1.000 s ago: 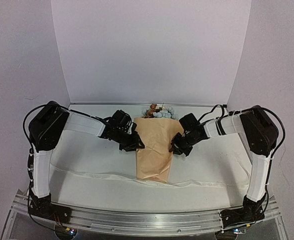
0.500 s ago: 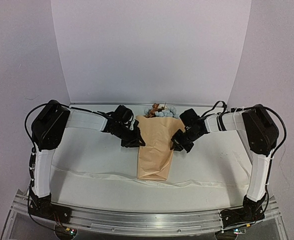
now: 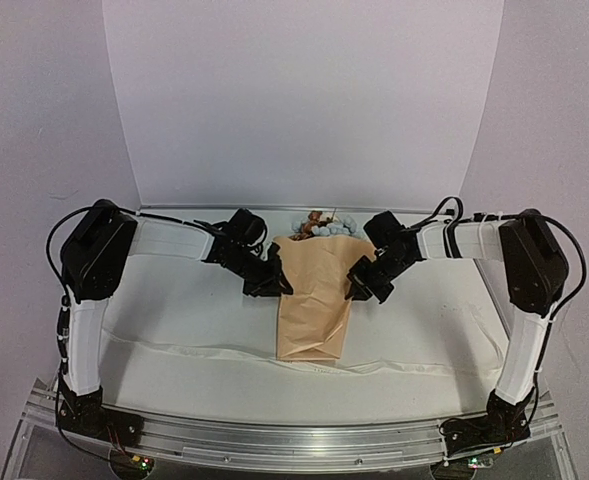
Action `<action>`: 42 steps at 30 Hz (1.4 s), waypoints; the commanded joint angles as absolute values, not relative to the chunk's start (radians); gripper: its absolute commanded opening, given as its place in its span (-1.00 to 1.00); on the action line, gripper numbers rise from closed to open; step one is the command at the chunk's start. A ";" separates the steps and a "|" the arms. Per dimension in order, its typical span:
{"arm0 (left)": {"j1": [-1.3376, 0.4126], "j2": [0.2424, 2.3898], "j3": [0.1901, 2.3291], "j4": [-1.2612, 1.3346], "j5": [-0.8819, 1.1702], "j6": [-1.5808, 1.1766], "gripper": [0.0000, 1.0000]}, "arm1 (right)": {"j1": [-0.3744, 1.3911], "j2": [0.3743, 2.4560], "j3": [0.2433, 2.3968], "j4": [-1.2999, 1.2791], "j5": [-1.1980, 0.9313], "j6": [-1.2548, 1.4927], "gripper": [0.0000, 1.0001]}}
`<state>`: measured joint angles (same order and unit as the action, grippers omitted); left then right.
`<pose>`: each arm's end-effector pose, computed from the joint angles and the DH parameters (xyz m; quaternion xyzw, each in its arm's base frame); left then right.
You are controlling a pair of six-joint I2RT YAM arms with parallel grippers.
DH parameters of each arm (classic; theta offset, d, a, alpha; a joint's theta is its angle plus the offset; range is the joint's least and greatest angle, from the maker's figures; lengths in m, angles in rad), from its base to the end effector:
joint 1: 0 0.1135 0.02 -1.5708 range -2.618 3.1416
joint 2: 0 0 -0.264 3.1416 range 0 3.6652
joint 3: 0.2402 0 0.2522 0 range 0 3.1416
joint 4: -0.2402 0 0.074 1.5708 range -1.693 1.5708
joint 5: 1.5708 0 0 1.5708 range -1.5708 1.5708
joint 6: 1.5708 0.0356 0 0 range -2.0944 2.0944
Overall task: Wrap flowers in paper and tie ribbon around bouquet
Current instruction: Pick up the folded bouquet from the center of the board, then place the folded bouquet on the ribbon.
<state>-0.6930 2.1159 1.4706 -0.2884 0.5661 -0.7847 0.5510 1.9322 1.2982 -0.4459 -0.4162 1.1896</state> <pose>0.3344 -0.3025 0.1562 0.0456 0.9149 -0.3986 0.0437 0.3303 0.2198 0.1697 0.2503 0.9169 0.3109 0.0000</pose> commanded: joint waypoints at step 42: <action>-0.840 1.454 0.827 -0.244 0.101 -1.096 -0.04 | 0.836 1.572 0.893 -0.406 -0.175 1.159 0.30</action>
